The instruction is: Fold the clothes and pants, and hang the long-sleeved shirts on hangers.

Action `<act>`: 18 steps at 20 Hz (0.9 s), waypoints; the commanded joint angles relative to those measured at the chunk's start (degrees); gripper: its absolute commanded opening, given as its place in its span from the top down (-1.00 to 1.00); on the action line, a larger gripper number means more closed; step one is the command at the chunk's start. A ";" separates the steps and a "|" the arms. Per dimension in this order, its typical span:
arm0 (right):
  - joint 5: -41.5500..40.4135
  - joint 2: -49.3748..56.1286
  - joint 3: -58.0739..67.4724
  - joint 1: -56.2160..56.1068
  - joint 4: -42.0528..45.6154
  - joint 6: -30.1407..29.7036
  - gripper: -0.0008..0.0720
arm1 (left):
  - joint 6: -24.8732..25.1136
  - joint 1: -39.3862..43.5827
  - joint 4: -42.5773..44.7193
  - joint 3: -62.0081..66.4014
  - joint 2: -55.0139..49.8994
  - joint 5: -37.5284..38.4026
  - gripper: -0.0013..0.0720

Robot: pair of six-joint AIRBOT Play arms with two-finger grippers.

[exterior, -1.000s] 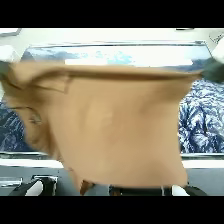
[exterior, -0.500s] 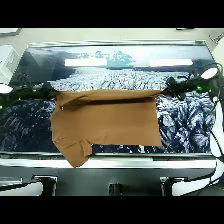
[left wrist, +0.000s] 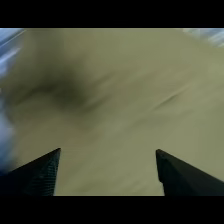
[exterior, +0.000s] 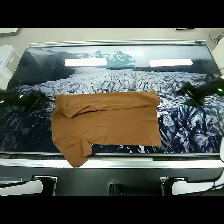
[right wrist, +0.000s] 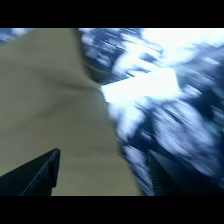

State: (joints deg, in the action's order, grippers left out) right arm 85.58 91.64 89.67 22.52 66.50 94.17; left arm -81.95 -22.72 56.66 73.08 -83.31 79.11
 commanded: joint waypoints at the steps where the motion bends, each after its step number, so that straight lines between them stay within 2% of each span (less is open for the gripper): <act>1: 7.23 -6.67 -9.68 4.92 10.71 -1.68 -0.71 | 1.14 -7.85 12.33 -9.68 4.72 8.57 -0.60; 4: 1.92 -12.50 -22.91 4.94 9.70 -2.95 -0.70 | 8.61 -11.69 6.19 -27.78 8.76 1.60 -0.60; 6: 1.51 -13.88 -27.39 4.94 7.34 -3.19 -0.69 | 12.20 -12.17 2.99 -33.94 8.26 -1.51 -0.60; 10: 3.52 -13.99 -28.50 4.94 5.90 -3.15 -0.68 | 16.06 -11.39 -2.75 -36.54 7.21 -6.03 -0.60; 13: 4.39 -13.99 -28.50 4.94 5.68 -3.13 -0.68 | 16.61 -8.98 -3.80 -36.54 5.73 -7.50 -0.57; 15: 4.90 -13.99 -28.50 4.94 5.66 -3.10 -0.68 | 16.39 -6.80 -4.52 -36.54 4.72 -9.14 -0.34; 16: 5.29 -13.99 -28.50 4.94 5.66 -3.10 -0.68 | 15.98 -6.05 -4.85 -36.54 4.61 -10.21 0.00; 17: 5.70 -13.99 -28.50 4.94 5.70 -3.19 -0.68 | 15.52 -5.66 -5.09 -36.52 4.70 -11.21 0.43; 18: 5.92 -13.99 -28.68 4.59 6.03 -3.61 -0.68 | 15.54 -5.64 -5.31 -36.52 4.68 -11.28 0.72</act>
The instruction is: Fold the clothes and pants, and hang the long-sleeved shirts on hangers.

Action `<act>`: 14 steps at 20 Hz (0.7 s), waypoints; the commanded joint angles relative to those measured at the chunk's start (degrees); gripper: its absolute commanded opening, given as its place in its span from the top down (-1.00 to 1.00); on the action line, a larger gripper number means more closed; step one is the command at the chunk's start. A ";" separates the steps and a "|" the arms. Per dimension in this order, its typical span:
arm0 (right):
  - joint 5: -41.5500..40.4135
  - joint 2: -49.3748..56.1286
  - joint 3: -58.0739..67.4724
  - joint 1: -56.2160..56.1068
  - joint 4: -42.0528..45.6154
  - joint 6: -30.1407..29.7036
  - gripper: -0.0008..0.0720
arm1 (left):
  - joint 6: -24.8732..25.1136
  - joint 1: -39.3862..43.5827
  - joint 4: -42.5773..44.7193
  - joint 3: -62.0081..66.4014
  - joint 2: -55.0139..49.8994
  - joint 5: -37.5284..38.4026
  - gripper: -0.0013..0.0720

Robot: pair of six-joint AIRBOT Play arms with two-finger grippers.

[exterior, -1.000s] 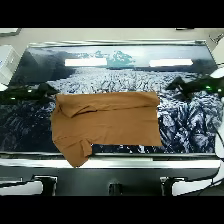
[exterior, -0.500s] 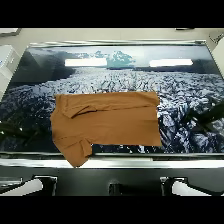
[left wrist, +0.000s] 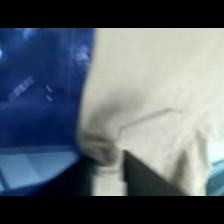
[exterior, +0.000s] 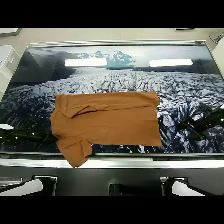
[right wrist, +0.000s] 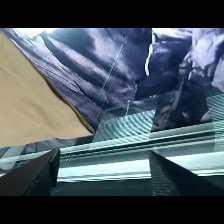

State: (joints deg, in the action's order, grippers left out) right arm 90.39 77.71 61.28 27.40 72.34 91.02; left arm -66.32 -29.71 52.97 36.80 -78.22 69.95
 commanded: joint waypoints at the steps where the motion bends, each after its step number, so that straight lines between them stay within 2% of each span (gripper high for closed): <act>1: 0.96 -0.07 -0.92 -1.31 1.16 -0.57 -0.68 | -0.07 1.33 -1.60 -0.24 -0.39 -2.01 0.90; 5: -5.95 0.04 -9.68 -7.63 1.81 -2.60 -0.88 | 0.42 1.29 -1.55 -0.24 0.59 0.17 0.90; 10: -13.53 1.95 -17.22 -7.78 -8.52 -2.86 -0.85 | 0.39 1.31 -1.57 -0.24 4.15 0.74 0.90; 11: -14.58 2.01 -17.81 -7.80 -9.42 -2.84 -0.76 | 0.39 1.31 -1.57 -0.24 4.66 0.74 0.90; 14: -16.13 2.01 -18.29 -9.35 -11.98 -2.73 -0.70 | 0.37 1.33 -1.60 -0.24 5.22 0.74 0.90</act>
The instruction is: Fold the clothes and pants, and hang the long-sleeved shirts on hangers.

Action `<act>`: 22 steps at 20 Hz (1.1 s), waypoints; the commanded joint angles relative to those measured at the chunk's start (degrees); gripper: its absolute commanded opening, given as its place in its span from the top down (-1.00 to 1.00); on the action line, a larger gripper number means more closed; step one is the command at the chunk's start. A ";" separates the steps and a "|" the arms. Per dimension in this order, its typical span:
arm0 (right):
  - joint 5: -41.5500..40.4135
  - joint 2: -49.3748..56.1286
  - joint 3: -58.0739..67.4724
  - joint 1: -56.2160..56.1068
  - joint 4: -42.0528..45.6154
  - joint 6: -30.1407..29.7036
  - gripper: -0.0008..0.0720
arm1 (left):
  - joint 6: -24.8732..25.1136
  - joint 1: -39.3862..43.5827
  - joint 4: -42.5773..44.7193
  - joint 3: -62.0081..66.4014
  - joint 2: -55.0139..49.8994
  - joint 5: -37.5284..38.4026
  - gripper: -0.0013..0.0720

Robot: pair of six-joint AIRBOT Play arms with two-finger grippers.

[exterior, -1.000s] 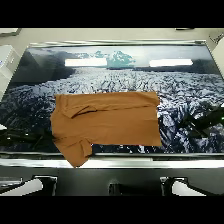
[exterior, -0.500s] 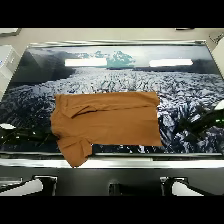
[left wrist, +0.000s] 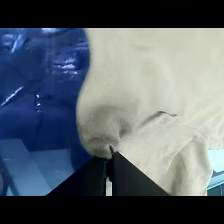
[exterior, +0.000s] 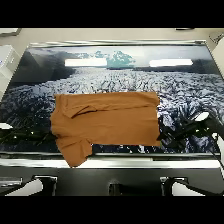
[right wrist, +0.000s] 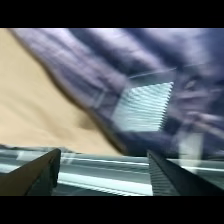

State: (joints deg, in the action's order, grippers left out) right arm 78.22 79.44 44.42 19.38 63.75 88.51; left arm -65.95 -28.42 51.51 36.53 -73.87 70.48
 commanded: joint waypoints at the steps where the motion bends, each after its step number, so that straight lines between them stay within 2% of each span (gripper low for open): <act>1: -4.76 0.28 -1.60 -3.37 -3.45 0.39 -0.70 | 0.00 0.04 -0.11 0.02 0.87 0.20 0.90; 2: -5.79 0.39 -1.60 -5.49 -3.26 0.85 -0.56 | -0.02 0.04 -0.13 0.02 0.87 0.24 0.90; 3: -6.78 0.39 -1.57 -7.17 -3.26 1.07 -0.18 | -0.02 0.04 -0.13 0.04 0.87 0.52 0.90; 4: -7.02 0.39 -1.40 -8.24 -3.63 1.07 0.45 | -0.02 0.04 -0.13 0.28 0.90 1.05 0.90; 5: -6.10 0.33 -0.96 -8.22 -4.46 0.94 0.86 | 0.00 0.04 -0.11 1.01 1.01 1.84 0.90; 8: -1.49 -1.68 6.32 -8.09 -2.21 -2.56 0.88 | -0.07 0.00 -1.29 8.94 2.89 5.84 0.90; 10: -1.99 -5.92 17.64 -8.09 0.28 -2.69 0.88 | -1.60 0.07 -2.27 19.41 6.51 6.10 0.91; 15: -13.00 -16.61 55.28 -8.09 12.07 -4.35 0.88 | -3.04 0.37 -3.13 59.14 17.14 -2.67 0.90; 17: -13.94 -20.85 66.45 -8.09 17.09 -4.35 0.88 | -3.06 0.44 -3.13 72.59 20.74 -4.74 0.90; 19: -13.70 -25.81 71.95 -8.09 18.82 -4.37 0.88 | -3.08 0.42 -3.13 80.43 24.72 -6.10 0.90; 22: -14.51 -34.73 72.37 -8.09 19.43 -4.98 0.88 | -3.08 0.42 -1.86 82.20 32.33 -10.75 0.90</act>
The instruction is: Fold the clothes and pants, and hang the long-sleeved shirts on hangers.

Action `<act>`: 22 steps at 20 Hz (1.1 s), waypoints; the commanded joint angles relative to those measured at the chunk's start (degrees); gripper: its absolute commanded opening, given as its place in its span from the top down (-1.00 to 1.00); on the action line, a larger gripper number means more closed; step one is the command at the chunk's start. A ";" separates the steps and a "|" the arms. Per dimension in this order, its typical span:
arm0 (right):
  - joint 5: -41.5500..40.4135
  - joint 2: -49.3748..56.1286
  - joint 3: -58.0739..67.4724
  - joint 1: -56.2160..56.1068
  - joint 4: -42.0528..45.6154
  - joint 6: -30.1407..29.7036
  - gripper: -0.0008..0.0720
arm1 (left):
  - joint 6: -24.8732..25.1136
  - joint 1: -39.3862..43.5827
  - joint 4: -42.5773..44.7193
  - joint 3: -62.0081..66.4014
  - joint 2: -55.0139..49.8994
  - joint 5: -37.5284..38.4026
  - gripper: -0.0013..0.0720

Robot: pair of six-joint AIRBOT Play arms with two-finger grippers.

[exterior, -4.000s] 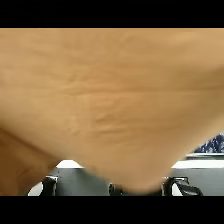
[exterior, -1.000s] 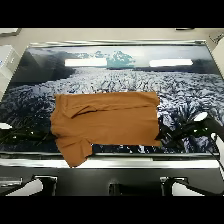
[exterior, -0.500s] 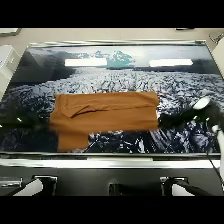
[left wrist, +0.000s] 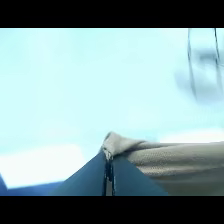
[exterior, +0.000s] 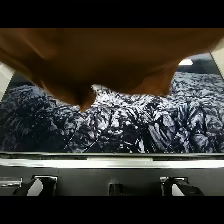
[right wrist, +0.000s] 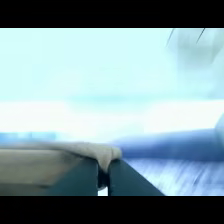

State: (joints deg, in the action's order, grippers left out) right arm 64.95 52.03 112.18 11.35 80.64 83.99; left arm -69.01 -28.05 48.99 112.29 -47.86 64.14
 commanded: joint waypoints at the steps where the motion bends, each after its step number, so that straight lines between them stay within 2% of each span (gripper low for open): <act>1: -1.07 -9.53 4.61 -0.07 3.74 -0.42 0.88 | -0.02 0.02 2.93 6.45 8.35 -5.35 0.91; 2: -0.63 -11.28 4.61 -0.07 4.94 0.13 0.88 | -0.04 0.02 4.63 6.49 10.03 -5.57 0.91; 4: 0.83 -13.44 4.63 -0.07 7.39 2.86 0.88 | -3.13 0.02 6.56 6.49 11.80 -5.31 0.90; 7: 3.34 -13.77 4.63 -0.07 7.39 2.97 0.88 | -3.72 0.04 6.54 6.49 11.91 -4.31 0.90; 10: 7.74 -11.87 4.63 -0.07 7.41 4.17 0.88 | -5.90 -0.24 6.54 6.47 10.29 1.70 0.91; 12: 17.62 -7.43 4.50 -0.07 7.28 4.94 0.88 | -7.15 -2.49 6.45 5.60 6.47 14.62 0.91; 13: 25.64 -3.58 3.74 -0.09 7.06 4.98 0.88 | -10.01 -3.74 6.01 2.99 4.04 20.52 0.91; 14: 33.31 0.66 2.32 -0.09 6.54 5.60 0.88 | -12.35 -3.87 4.90 -1.11 2.14 24.35 0.91; 15: 39.58 5.07 -0.42 -0.09 5.05 6.62 0.88 | -12.66 -2.95 3.54 -7.26 0.33 26.43 0.91; 16: 41.09 9.16 -5.46 -0.37 2.43 7.56 0.88 | -12.33 -0.50 3.98 -14.69 -0.92 26.16 0.91; 19: 32.00 18.18 -23.91 -5.73 4.09 7.80 0.88 | -12.00 9.46 11.82 -37.24 -4.28 18.64 0.91; 22: 17.49 29.42 -30.71 -9.31 4.02 13.42 0.88 | -12.07 15.23 12.55 -50.51 -12.55 2.60 0.91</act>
State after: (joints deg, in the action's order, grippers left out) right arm 91.85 71.59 89.47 5.26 85.12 92.86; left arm -80.62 -18.33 59.83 75.31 -54.02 78.11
